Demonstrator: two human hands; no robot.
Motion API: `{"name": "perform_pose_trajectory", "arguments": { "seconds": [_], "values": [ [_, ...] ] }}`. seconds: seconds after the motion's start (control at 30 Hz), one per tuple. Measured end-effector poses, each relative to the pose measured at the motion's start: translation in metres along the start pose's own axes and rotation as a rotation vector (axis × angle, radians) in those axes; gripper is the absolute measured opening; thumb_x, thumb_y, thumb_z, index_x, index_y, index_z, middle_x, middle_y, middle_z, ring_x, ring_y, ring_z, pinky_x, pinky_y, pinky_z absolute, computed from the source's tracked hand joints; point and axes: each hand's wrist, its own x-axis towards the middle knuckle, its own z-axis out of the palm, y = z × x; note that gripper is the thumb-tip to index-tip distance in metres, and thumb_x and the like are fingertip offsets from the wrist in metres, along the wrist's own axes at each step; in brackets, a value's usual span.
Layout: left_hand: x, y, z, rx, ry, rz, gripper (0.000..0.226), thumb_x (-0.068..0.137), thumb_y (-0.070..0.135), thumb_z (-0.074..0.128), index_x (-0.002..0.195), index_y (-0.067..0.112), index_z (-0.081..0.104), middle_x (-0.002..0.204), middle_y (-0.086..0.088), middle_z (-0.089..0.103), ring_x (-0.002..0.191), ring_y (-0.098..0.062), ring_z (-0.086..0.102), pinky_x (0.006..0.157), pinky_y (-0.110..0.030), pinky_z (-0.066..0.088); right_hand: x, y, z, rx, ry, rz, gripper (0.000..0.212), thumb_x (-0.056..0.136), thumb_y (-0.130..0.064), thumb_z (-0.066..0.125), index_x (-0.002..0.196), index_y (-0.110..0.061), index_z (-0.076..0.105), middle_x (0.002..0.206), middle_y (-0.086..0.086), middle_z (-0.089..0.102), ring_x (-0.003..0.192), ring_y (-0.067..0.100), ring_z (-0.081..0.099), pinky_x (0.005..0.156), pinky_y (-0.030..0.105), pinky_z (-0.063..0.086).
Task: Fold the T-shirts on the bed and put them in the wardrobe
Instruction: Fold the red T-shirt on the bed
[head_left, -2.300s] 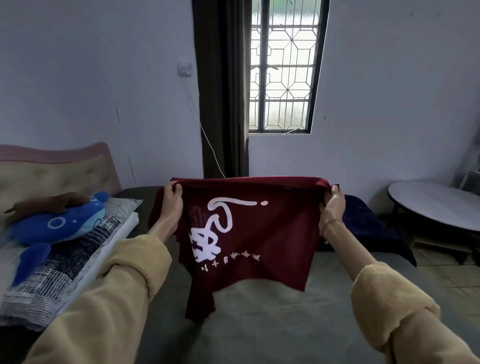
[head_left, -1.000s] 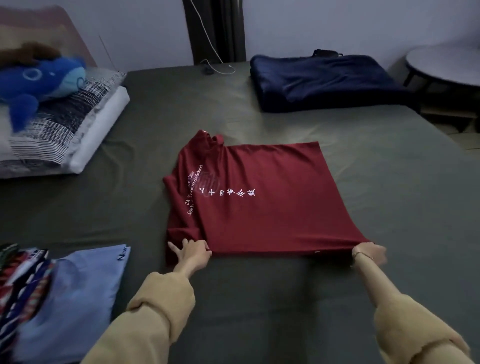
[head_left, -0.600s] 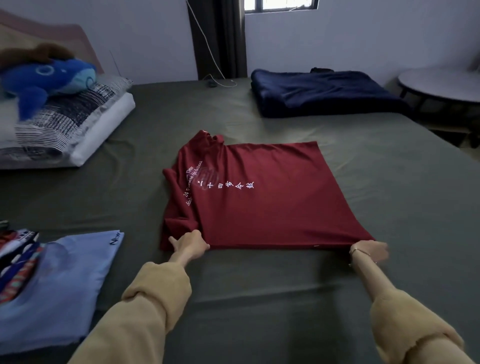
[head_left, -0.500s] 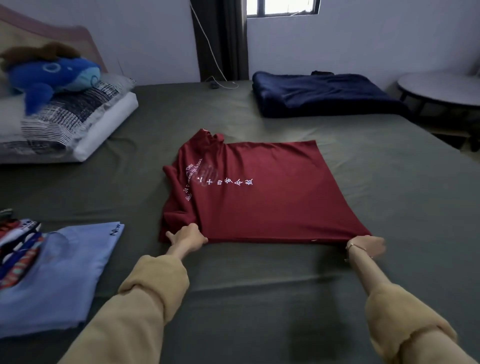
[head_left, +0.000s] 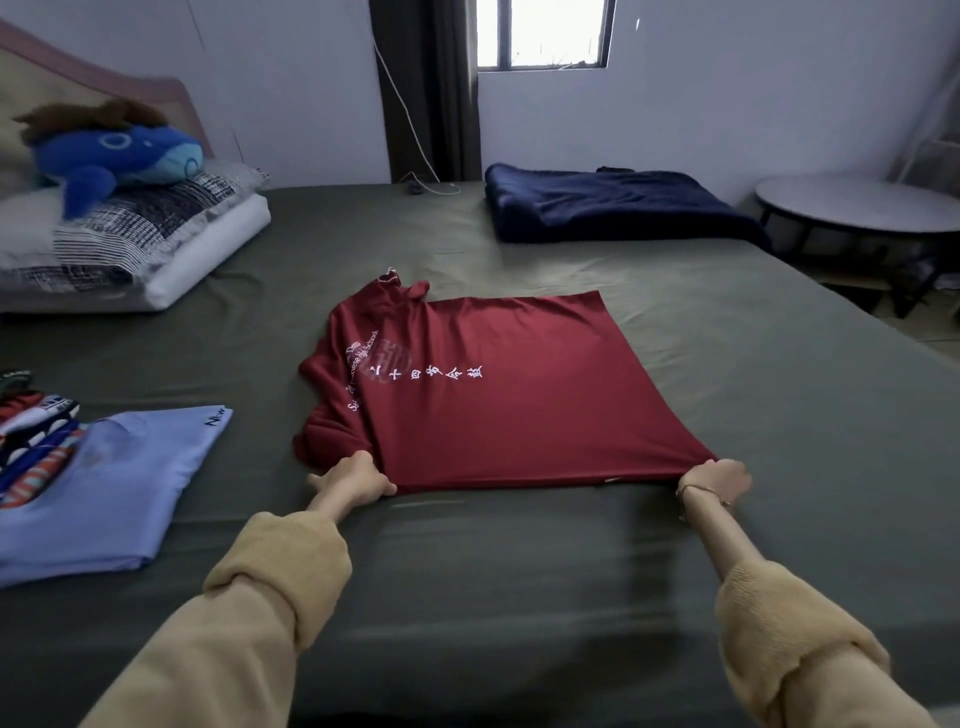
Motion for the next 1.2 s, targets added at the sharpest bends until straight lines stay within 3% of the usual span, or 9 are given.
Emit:
{"name": "perform_pose_trajectory", "arguments": {
  "seconds": [0.2, 0.37, 0.53, 0.7, 0.83, 0.9, 1.03, 1.1, 1.2],
  "values": [
    [-0.01, -0.007, 0.014, -0.174, -0.015, -0.011, 0.026, 0.081, 0.033, 0.07, 0.098, 0.015, 0.063, 0.094, 0.001, 0.067, 0.105, -0.023, 0.061, 0.105, -0.045, 0.032, -0.008, 0.016, -0.008, -0.182, 0.054, -0.049, 0.034, 0.092, 0.003, 0.046, 0.125, 0.012, 0.044, 0.129, 0.027, 0.043, 0.119, 0.041, 0.044, 0.095, 0.046, 0.04],
    [-0.015, -0.017, 0.012, -0.51, 0.028, -0.007, 0.041, 0.08, 0.01, 0.064, 0.11, 0.014, 0.036, 0.073, -0.003, 0.063, 0.056, -0.018, 0.058, 0.082, -0.036, 0.055, -0.028, 0.01, 0.0, -0.405, 0.108, -0.3, 0.04, 0.081, 0.006, 0.059, 0.118, 0.008, 0.044, 0.123, 0.027, 0.038, 0.117, 0.04, 0.038, 0.088, 0.049, 0.042],
    [-0.011, -0.035, -0.002, -0.468, 0.232, -0.133, 0.055, 0.088, 0.012, 0.049, 0.131, 0.005, 0.017, 0.07, -0.001, 0.043, 0.065, -0.027, 0.065, 0.089, -0.034, 0.047, -0.049, -0.008, 0.025, -0.472, 0.065, -0.444, 0.038, 0.08, 0.0, 0.061, 0.115, 0.001, 0.047, 0.119, 0.021, 0.044, 0.113, 0.036, 0.045, 0.087, 0.045, 0.043],
    [0.019, -0.058, -0.012, -0.733, 0.26, -0.259, 0.04, 0.09, 0.007, 0.046, 0.126, 0.006, 0.031, 0.126, -0.02, 0.052, 0.106, -0.038, 0.058, 0.093, -0.043, 0.047, -0.079, -0.033, 0.069, -0.395, -0.207, -0.619, 0.018, 0.083, 0.0, 0.053, 0.098, -0.006, 0.059, 0.108, 0.012, 0.055, 0.103, 0.028, 0.056, 0.077, 0.032, 0.045],
    [0.033, -0.061, -0.012, -0.962, 0.192, -0.205, 0.062, 0.088, 0.015, 0.064, 0.14, 0.003, 0.031, 0.138, -0.016, 0.045, 0.12, -0.032, 0.049, 0.09, -0.037, 0.047, -0.117, -0.052, 0.113, -0.281, -0.466, -0.773, 0.015, 0.078, 0.002, 0.055, 0.084, -0.008, 0.064, 0.092, 0.01, 0.063, 0.088, 0.024, 0.06, 0.077, 0.028, 0.044],
    [0.035, -0.063, -0.012, -0.957, 0.217, -0.186, 0.069, 0.081, 0.014, 0.073, 0.137, -0.001, 0.037, 0.136, -0.018, 0.048, 0.121, -0.031, 0.05, 0.098, -0.035, 0.043, -0.14, -0.059, 0.131, -0.209, -0.629, -0.851, 0.018, 0.076, 0.005, 0.055, 0.081, -0.012, 0.061, 0.08, 0.004, 0.062, 0.076, 0.018, 0.058, 0.073, 0.024, 0.044],
    [0.025, -0.073, -0.015, -1.055, -0.02, -0.14, 0.056, 0.066, 0.019, 0.075, 0.118, 0.011, 0.058, 0.104, -0.006, 0.06, 0.086, -0.017, 0.055, 0.058, -0.024, 0.038, -0.188, -0.074, 0.158, -0.129, -0.904, -1.008, 0.021, 0.077, -0.001, 0.065, 0.094, -0.011, 0.058, 0.078, -0.003, 0.059, 0.069, 0.012, 0.054, 0.067, 0.01, 0.04],
    [0.02, -0.084, -0.021, -1.032, -0.091, -0.108, 0.066, 0.053, 0.025, 0.069, 0.118, 0.016, 0.058, 0.094, -0.002, 0.059, 0.08, -0.013, 0.051, 0.055, -0.022, 0.034, -0.21, -0.079, 0.169, -0.109, -0.994, -1.07, 0.032, 0.076, -0.014, 0.072, 0.104, -0.011, 0.057, 0.091, 0.0, 0.061, 0.08, 0.016, 0.057, 0.076, 0.017, 0.045],
    [0.006, -0.102, -0.035, -1.056, -0.152, -0.008, 0.043, 0.058, 0.019, 0.065, 0.101, 0.02, 0.061, 0.084, 0.003, 0.061, 0.083, -0.011, 0.054, 0.066, -0.022, 0.04, -0.239, -0.081, 0.186, -0.207, -1.09, -1.084, 0.049, 0.077, -0.038, 0.073, 0.116, -0.019, 0.051, 0.098, -0.005, 0.058, 0.086, 0.012, 0.055, 0.08, 0.026, 0.046]
  ]
}}
